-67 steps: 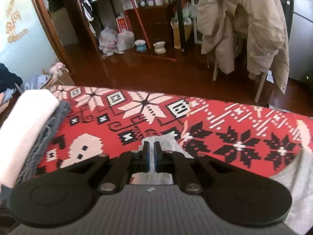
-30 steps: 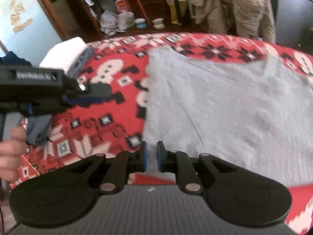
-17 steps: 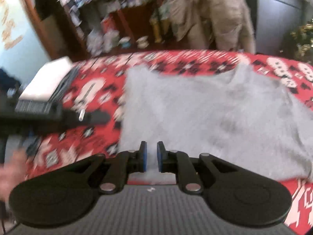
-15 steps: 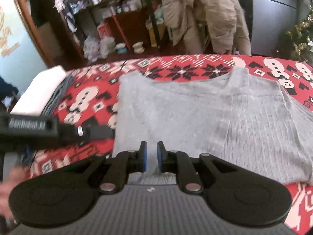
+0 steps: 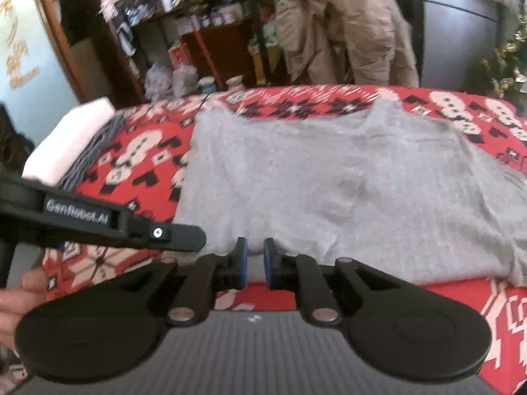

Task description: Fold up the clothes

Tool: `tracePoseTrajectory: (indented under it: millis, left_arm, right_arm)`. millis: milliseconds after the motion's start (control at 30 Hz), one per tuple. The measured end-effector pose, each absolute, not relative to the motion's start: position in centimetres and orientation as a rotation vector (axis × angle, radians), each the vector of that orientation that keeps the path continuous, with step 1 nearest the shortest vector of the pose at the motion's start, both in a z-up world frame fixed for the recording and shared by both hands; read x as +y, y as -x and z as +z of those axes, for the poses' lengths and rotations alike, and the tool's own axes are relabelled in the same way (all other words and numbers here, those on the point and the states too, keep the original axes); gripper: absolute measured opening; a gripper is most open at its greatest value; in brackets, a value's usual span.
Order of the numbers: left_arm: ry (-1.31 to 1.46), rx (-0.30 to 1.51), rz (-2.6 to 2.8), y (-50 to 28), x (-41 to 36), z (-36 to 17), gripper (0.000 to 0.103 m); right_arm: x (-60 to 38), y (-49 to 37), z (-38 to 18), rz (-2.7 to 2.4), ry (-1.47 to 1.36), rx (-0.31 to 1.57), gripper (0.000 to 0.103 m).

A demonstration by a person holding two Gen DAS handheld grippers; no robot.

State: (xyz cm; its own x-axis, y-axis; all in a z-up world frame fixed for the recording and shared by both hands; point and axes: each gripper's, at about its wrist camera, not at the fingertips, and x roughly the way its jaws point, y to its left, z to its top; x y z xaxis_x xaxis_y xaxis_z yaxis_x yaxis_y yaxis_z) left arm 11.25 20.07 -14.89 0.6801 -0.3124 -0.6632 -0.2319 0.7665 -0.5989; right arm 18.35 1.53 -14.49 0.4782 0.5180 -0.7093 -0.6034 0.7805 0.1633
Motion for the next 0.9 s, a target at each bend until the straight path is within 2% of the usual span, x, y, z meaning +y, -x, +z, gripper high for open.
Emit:
tracePoseTrajectory:
  millis: [233,267,333,567,667,800,900]
  left_arm:
    - [0.671,0.837,-0.002,-12.9,18.7,-14.8,0.005]
    - [0.670,0.835,0.000,-13.2,18.5,-14.7,0.006]
    - [0.662,0.830,0.005,-13.7,18.1,-14.6,0.008]
    - [0.605,0.825,0.027,-15.2,16.3,-14.5,0.009]
    - [0.593,0.822,0.027,-15.4,15.9,-14.6,0.015]
    - [0.621,0.818,0.030,-15.4,16.3,-14.8,0.015]
    - [0.642,0.817,0.029,-15.3,16.6,-15.0,0.016]
  right_arm:
    - [-1.7,-19.7,-13.7,0.591,0.055,0.787,0.013]
    - [-2.2,-19.9,-13.6,0.577,0.046,0.781,0.014]
    - [-3.7,-20.5,-13.3,0.509,0.079,0.738,0.027]
    - [-11.8,-24.3,-13.2,0.220,0.080,0.699,0.028]
    - [-15.4,-25.7,-13.7,0.130,0.045,0.706,0.030]
    - [-18.3,-27.0,-14.6,0.126,-0.067,0.754,0.041]
    - [-18.8,-27.4,-15.3,0.128,-0.082,0.765,0.042]
